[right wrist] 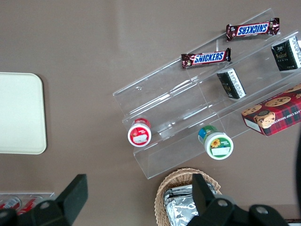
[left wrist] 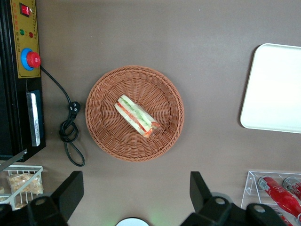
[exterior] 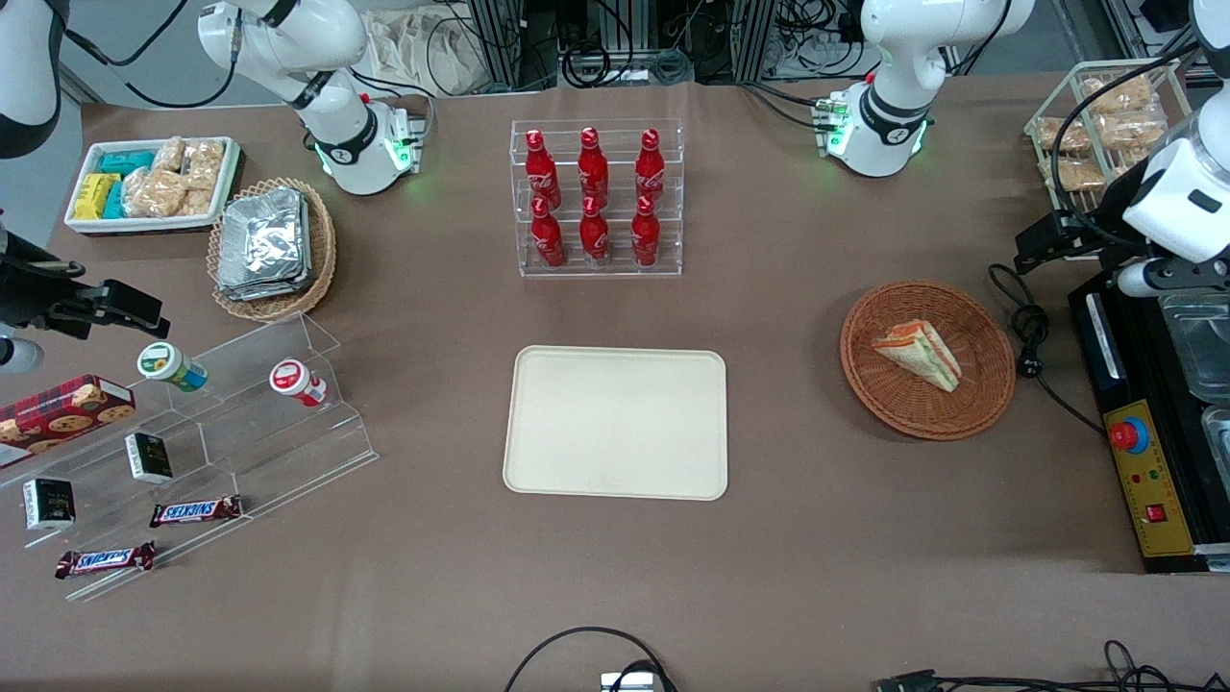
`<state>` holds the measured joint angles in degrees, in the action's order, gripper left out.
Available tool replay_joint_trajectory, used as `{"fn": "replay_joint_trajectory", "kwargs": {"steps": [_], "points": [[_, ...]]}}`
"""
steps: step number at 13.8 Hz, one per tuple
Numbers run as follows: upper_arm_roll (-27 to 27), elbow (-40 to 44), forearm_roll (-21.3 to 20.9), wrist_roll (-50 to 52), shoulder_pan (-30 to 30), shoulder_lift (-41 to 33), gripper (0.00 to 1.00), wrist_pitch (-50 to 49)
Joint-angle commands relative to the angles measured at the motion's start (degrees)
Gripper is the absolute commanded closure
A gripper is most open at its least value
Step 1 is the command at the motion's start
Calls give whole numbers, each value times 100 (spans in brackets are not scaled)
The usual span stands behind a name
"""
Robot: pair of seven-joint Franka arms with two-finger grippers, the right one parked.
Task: Place sandwich from basket to tray
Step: 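Move the left gripper over the wrapped sandwich in the wicker basket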
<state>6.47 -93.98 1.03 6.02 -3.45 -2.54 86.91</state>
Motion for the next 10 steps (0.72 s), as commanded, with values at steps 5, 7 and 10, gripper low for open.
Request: {"fn": "replay_joint_trajectory", "kwargs": {"steps": [5, 7, 10], "points": [[-23, 205, -59, 304, 37, 218, 0, -183], [-5, 126, -357, 347, 55, 297, 0, -113], [-5, -452, -367, 733, 73, 175, 0, 332]]}}
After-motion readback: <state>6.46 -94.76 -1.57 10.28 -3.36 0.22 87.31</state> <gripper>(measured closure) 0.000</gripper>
